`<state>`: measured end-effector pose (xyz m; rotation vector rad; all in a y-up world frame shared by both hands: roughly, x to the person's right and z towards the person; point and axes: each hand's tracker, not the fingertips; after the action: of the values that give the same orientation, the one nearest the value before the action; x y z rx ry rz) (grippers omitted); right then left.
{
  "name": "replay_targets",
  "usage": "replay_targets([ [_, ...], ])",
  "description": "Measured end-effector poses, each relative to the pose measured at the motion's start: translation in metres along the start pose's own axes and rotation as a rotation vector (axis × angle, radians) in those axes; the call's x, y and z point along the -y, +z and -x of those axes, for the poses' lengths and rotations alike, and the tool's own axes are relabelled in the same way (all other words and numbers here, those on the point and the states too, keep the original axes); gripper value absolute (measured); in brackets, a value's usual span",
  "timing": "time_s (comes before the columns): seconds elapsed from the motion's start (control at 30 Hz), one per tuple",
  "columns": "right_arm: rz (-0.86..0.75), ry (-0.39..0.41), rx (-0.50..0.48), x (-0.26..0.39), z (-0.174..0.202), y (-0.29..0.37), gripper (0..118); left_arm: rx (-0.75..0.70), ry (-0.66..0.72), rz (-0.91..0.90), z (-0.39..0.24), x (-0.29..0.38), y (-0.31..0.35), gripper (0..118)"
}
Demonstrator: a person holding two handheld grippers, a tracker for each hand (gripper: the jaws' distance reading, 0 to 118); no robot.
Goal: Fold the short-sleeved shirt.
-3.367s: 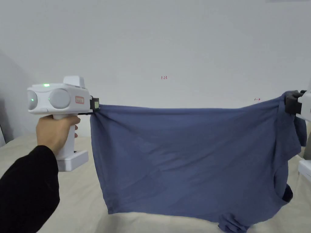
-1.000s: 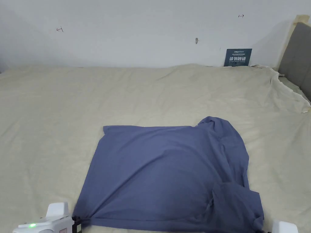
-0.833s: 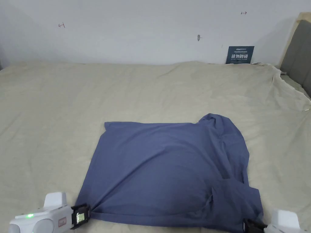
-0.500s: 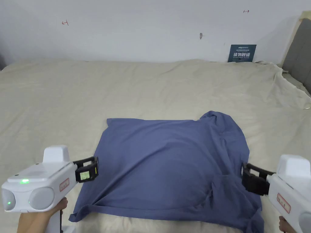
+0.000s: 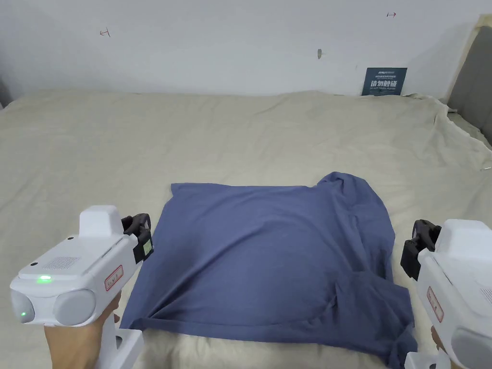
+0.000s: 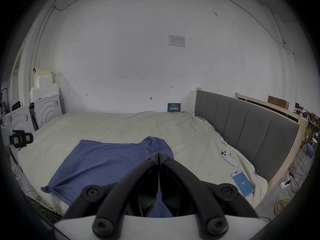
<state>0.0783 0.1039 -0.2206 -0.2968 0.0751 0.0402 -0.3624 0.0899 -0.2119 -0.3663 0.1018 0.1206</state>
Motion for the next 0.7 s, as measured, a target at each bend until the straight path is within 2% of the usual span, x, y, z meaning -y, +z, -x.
replay_targets([
  [0.13, 0.009, 0.022, -0.004, 0.002, 0.003, 0.0, 0, -0.002, -0.007, 0.02, -0.001, 0.004, -0.002, 0],
  [0.23, 0.016, 0.008, -0.014, 0.002, 0.003, -0.001, 0, -0.013, -0.014, 0.065, 0.001, 0.006, -0.004, 0],
  [0.53, 0.043, 0.006, -0.03, 0.007, -0.001, -0.005, 0, -0.077, 0.05, 0.371, 0.044, 0.052, -0.037, 0],
  [0.67, 0.064, 0.002, -0.033, 0.013, -0.004, -0.008, 0, -0.111, 0.129, 0.478, 0.058, 0.076, -0.04, 7],
  [0.7, 0.07, 0.002, -0.035, 0.014, -0.005, -0.008, 0, -0.119, 0.14, 0.506, 0.061, 0.082, -0.04, 16],
])
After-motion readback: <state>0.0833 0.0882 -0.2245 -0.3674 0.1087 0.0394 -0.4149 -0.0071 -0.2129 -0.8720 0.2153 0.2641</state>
